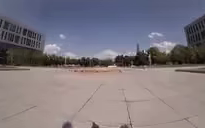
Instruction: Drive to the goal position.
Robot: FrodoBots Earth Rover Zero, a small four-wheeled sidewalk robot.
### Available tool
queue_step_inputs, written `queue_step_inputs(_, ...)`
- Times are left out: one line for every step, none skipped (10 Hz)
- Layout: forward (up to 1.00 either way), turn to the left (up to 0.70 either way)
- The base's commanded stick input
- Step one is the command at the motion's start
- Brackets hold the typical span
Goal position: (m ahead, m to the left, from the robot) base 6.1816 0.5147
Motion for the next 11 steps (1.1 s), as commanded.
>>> queue_step_inputs(1.00, 0.00)
queue_step_inputs(1.00, 0.00)
queue_step_inputs(1.00, 0.00)
queue_step_inputs(1.00, 0.00)
queue_step_inputs(1.00, 0.00)
queue_step_inputs(1.00, 0.00)
queue_step_inputs(1.00, 0.00)
queue_step_inputs(1.00, 0.00)
queue_step_inputs(1.00, 0.00)
queue_step_inputs(1.00, 0.00)
queue_step_inputs(1.00, 0.00)
